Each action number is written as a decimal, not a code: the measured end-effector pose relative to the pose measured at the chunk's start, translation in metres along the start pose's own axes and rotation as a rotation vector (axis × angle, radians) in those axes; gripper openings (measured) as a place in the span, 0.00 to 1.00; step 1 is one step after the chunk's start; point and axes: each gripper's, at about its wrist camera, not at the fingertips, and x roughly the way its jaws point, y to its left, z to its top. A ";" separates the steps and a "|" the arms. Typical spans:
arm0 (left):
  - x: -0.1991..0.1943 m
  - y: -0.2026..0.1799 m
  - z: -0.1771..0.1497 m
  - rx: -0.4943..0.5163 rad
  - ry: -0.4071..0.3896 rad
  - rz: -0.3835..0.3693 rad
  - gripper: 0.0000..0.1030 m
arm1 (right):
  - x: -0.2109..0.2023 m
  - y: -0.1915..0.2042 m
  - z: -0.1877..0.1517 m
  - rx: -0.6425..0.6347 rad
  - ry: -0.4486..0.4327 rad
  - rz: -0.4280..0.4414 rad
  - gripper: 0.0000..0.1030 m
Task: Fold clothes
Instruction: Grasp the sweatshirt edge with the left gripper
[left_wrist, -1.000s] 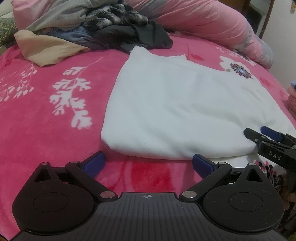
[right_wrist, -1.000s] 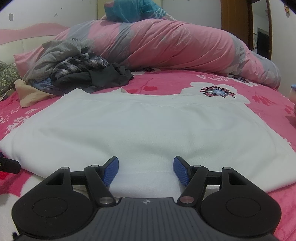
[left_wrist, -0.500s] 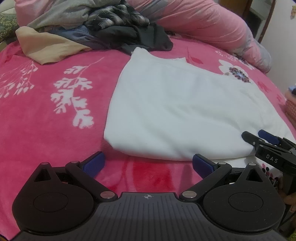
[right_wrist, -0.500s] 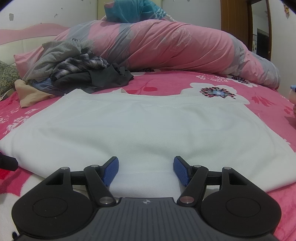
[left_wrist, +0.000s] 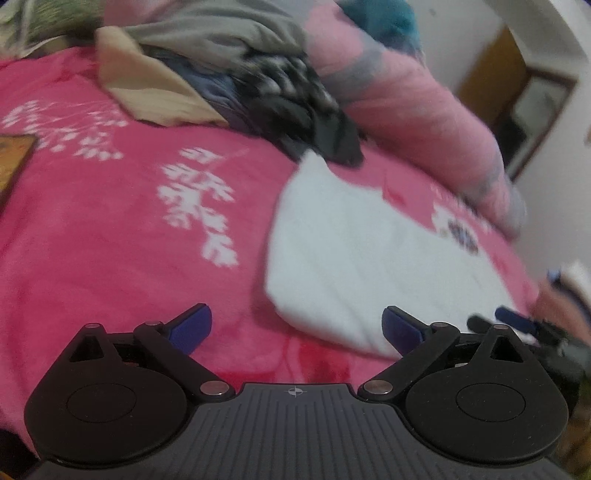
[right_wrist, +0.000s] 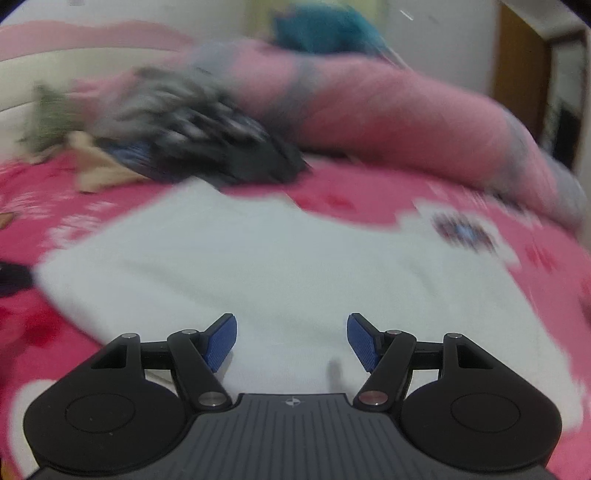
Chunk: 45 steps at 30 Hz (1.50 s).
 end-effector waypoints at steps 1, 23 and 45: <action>-0.003 0.005 0.003 -0.029 -0.015 -0.001 0.92 | -0.005 0.010 0.005 -0.038 -0.026 0.041 0.67; 0.004 0.047 0.028 -0.323 0.051 -0.182 0.81 | 0.050 0.136 0.020 -0.275 -0.038 0.303 0.15; 0.113 0.017 0.059 -0.358 0.323 -0.349 0.46 | 0.039 0.080 0.034 0.160 -0.091 0.425 0.15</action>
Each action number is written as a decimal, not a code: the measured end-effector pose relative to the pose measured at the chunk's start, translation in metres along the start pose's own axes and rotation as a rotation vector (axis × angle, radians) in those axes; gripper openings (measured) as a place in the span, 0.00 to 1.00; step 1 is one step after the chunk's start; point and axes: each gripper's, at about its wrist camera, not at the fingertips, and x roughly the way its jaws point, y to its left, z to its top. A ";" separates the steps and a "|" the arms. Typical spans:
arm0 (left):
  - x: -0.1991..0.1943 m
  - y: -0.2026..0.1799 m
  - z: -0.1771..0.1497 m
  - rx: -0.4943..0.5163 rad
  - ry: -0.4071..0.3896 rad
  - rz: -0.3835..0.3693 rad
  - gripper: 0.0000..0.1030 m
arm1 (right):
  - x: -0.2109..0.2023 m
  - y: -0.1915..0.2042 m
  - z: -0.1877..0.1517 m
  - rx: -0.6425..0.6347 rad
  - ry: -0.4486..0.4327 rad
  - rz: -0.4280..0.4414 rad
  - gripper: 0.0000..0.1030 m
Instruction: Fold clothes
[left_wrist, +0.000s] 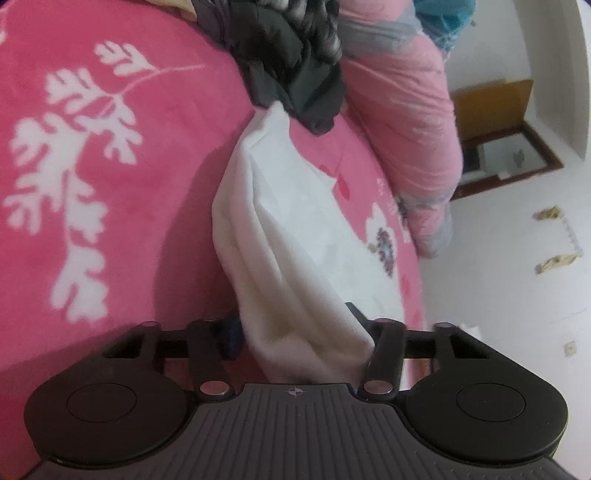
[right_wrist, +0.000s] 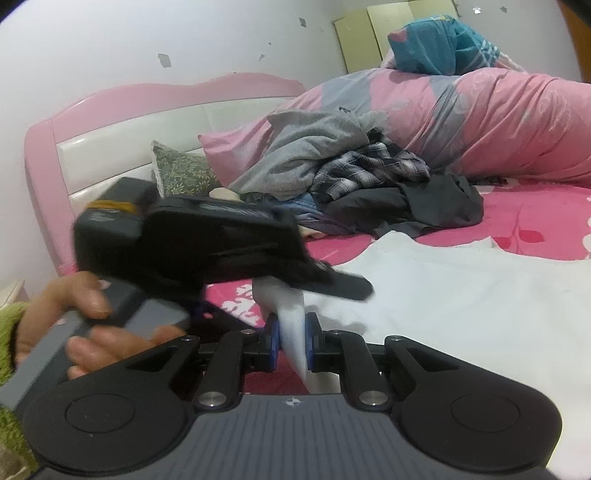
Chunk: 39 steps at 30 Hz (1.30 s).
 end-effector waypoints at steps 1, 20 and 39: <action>0.002 0.000 0.000 0.010 0.003 0.011 0.39 | -0.003 -0.002 0.000 0.000 0.007 0.002 0.15; -0.008 -0.037 -0.026 0.200 -0.171 0.091 0.15 | -0.074 -0.207 -0.026 0.165 0.072 -0.644 1.00; 0.081 -0.242 -0.047 0.702 -0.108 0.255 0.14 | -0.074 -0.205 -0.025 0.130 0.064 -0.668 1.00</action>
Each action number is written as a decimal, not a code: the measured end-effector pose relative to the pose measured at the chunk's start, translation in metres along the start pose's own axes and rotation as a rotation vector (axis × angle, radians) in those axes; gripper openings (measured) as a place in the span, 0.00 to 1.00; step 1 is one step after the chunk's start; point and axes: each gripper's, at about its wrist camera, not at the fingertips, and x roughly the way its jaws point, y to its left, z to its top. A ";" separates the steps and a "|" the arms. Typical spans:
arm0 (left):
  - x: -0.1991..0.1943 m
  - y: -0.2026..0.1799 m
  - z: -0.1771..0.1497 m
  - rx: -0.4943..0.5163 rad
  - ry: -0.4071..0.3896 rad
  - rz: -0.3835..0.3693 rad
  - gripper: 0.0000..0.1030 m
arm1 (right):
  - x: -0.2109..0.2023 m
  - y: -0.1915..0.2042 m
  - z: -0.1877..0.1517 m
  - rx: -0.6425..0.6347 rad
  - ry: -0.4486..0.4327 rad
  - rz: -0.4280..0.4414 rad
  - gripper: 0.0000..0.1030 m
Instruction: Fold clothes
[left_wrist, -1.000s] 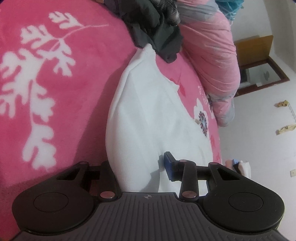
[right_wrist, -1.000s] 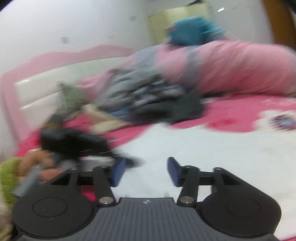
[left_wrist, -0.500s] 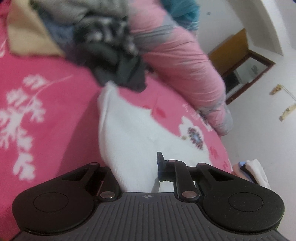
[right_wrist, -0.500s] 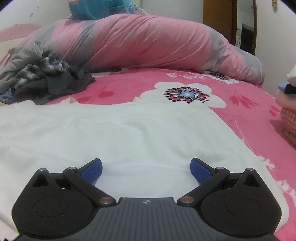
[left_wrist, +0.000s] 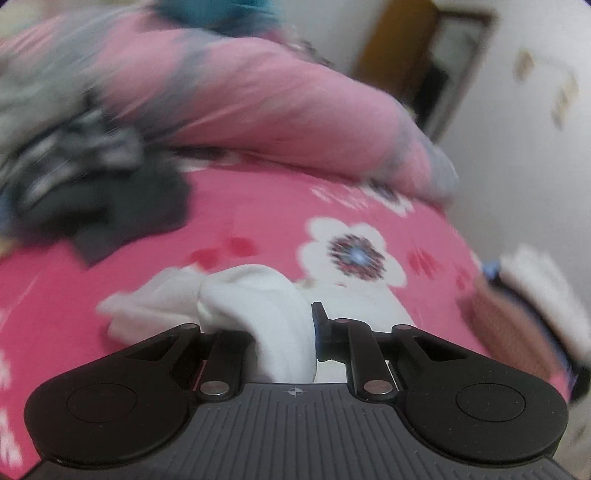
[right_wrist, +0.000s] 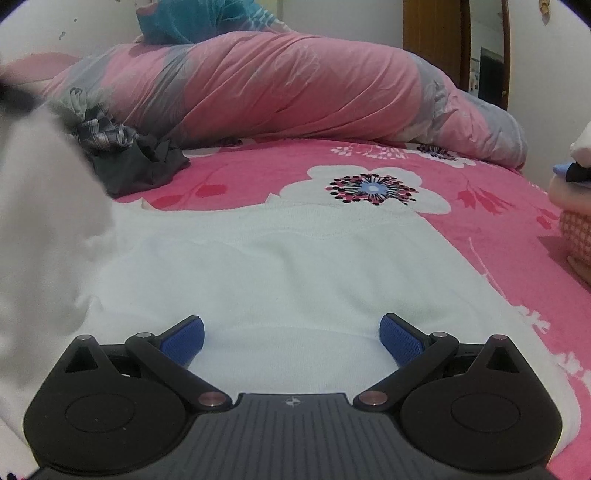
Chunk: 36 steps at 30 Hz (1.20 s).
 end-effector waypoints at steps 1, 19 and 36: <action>0.007 -0.020 0.006 0.057 0.020 -0.009 0.14 | 0.000 -0.001 0.000 0.004 -0.001 0.003 1.00; 0.037 -0.089 0.004 0.021 0.160 -0.329 0.54 | -0.006 -0.005 -0.002 0.028 -0.020 0.030 1.00; -0.027 -0.003 -0.128 0.147 0.022 -0.136 0.58 | -0.012 0.000 0.011 -0.088 0.044 0.000 1.00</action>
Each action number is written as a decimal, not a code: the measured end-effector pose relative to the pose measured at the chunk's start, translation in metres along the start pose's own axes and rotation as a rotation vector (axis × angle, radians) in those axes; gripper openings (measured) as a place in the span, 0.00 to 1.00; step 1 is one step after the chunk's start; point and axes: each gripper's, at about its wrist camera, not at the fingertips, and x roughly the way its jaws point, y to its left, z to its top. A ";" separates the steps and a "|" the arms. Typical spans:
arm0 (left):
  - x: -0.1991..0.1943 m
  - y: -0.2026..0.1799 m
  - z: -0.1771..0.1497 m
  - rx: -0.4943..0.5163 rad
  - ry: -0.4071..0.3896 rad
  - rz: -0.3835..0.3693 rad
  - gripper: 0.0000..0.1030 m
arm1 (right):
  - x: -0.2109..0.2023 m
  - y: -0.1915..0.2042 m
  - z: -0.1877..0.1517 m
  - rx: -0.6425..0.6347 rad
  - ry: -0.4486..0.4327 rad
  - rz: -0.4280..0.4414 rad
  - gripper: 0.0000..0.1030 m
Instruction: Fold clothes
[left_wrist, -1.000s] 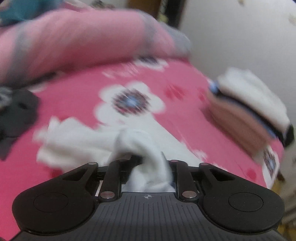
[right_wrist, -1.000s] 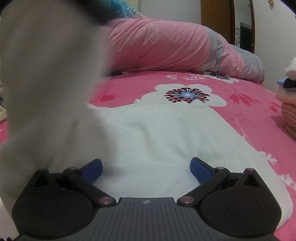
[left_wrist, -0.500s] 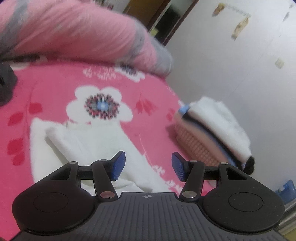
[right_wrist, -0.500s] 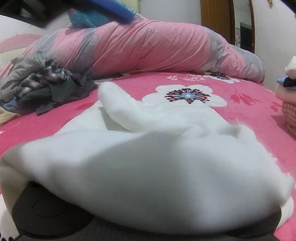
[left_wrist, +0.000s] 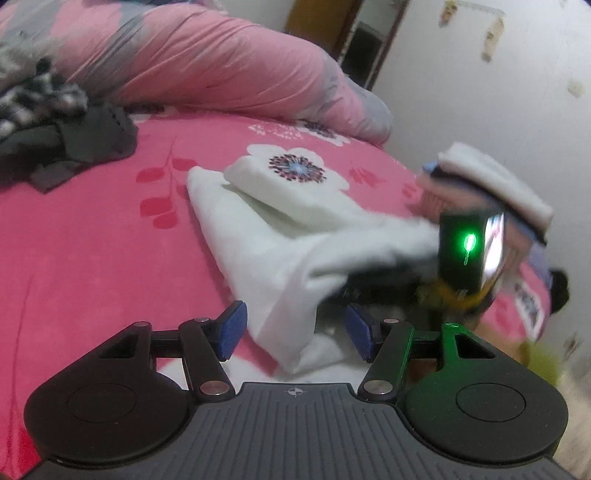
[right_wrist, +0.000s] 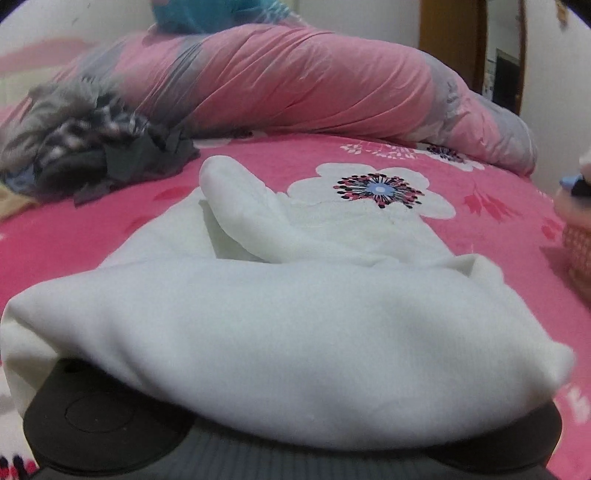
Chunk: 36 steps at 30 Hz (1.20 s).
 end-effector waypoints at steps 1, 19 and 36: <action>0.005 -0.004 -0.003 0.027 -0.006 0.015 0.58 | -0.002 0.000 0.002 -0.018 0.002 -0.011 1.00; 0.044 -0.022 -0.026 0.315 -0.025 0.185 0.55 | -0.112 -0.111 -0.020 0.151 0.005 0.014 1.00; 0.044 -0.020 -0.040 0.354 -0.103 0.162 0.50 | 0.000 -0.007 0.090 -0.326 0.035 0.260 0.71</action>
